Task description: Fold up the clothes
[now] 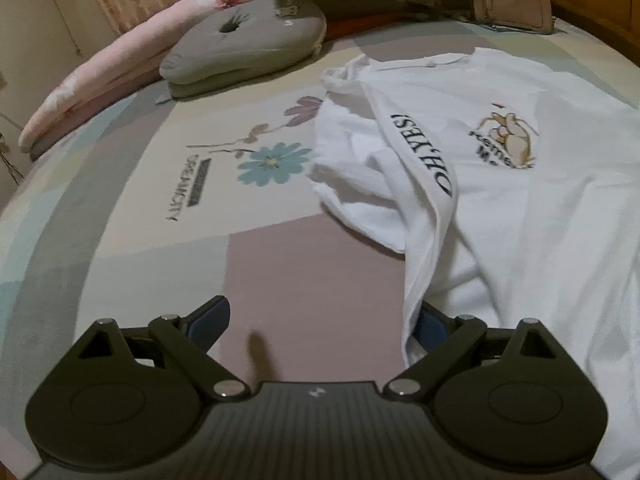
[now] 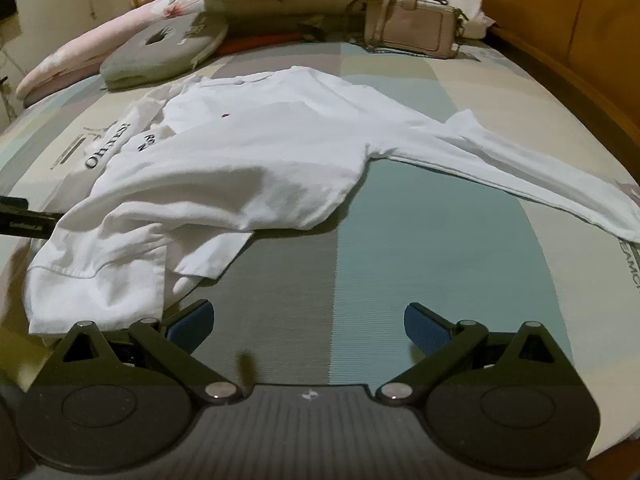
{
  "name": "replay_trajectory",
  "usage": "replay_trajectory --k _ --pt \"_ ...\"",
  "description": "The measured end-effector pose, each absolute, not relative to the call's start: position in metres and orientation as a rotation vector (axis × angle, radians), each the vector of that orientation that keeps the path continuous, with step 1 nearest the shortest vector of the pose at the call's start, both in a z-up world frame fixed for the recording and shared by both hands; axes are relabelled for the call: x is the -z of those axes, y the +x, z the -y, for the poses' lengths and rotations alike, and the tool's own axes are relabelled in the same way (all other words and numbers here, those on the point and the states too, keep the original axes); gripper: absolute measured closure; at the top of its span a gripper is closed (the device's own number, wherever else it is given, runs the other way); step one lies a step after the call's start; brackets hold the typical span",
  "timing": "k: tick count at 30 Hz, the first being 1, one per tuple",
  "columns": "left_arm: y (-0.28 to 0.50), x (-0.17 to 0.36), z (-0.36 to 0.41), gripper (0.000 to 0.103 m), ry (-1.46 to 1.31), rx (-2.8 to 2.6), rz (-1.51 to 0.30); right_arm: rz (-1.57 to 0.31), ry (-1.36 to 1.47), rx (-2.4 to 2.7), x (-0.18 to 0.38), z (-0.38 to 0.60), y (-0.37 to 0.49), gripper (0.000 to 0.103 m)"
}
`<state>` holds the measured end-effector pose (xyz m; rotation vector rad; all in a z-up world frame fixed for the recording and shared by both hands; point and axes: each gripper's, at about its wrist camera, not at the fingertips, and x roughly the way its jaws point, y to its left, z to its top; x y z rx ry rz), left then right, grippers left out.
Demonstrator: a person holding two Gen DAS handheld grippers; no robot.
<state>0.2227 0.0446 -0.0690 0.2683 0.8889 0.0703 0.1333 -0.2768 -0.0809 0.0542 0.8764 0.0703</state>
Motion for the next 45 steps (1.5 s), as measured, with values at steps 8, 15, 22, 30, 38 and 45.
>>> replay_trajectory --k 8,15,22,30,38,45 --pt "0.233 0.059 -0.063 0.008 0.359 -0.157 -0.845 -0.870 0.042 -0.056 0.080 0.279 0.132 0.000" --pt "0.249 0.059 -0.108 0.009 0.422 -0.304 -0.847 -0.875 0.044 -0.050 0.081 0.280 0.135 0.000" --pt "0.277 0.059 -0.151 0.010 0.438 -0.385 -0.874 -0.885 0.033 -0.040 0.083 0.278 0.138 0.000" --pt "0.324 0.064 -0.208 0.009 0.475 -0.505 -0.912 -0.899 0.004 -0.015 0.085 0.273 0.145 0.000" --pt "0.342 0.059 -0.229 0.009 0.399 -0.439 -0.949 -0.915 -0.037 0.020 0.086 0.268 0.152 0.000" --pt "0.333 0.045 -0.230 0.011 0.311 -0.323 -0.954 -0.893 -0.067 -0.018 0.076 0.254 0.149 0.000"
